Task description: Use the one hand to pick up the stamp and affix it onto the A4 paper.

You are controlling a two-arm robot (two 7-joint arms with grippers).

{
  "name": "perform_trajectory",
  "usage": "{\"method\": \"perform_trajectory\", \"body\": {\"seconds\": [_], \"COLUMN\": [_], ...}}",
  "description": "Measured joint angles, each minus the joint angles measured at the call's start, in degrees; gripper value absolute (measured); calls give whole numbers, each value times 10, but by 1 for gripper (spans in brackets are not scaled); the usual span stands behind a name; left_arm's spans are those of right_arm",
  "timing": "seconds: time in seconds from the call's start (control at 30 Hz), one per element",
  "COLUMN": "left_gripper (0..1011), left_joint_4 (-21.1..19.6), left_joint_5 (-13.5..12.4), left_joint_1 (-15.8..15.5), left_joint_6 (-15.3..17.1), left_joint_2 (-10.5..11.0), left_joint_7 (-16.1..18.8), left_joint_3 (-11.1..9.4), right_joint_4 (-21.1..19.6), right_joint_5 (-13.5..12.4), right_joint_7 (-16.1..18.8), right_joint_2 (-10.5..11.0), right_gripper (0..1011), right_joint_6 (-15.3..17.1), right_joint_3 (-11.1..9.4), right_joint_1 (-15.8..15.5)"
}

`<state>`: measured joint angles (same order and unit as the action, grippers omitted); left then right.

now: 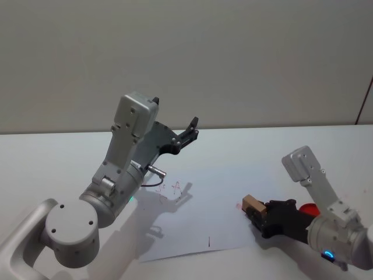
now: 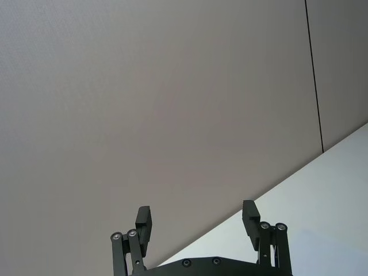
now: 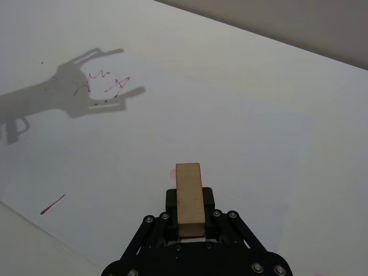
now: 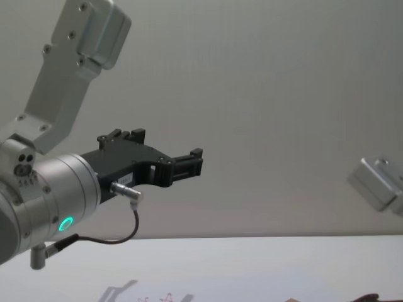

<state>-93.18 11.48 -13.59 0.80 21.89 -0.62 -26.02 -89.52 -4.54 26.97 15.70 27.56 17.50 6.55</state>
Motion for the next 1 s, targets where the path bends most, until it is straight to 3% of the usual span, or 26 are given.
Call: {"method": "perform_trajectory", "body": {"seconds": [0.6, 1.0], "left_gripper": [1001, 1001], "left_joint_4": [0, 0], "left_joint_5": [0, 0], "left_joint_1": [0, 0], "left_joint_6": [0, 0], "left_joint_2": [0, 0], "left_joint_7": [0, 0], "left_joint_3": [0, 0], "right_joint_4": [15, -47], "right_joint_5": [-1, -42], "right_joint_7": [-13, -48], "right_joint_2": [-9, -4], "right_gripper": [217, 217], "right_joint_6": [-30, -70], "right_joint_3": [7, -10], "right_joint_1": [7, 10]}}
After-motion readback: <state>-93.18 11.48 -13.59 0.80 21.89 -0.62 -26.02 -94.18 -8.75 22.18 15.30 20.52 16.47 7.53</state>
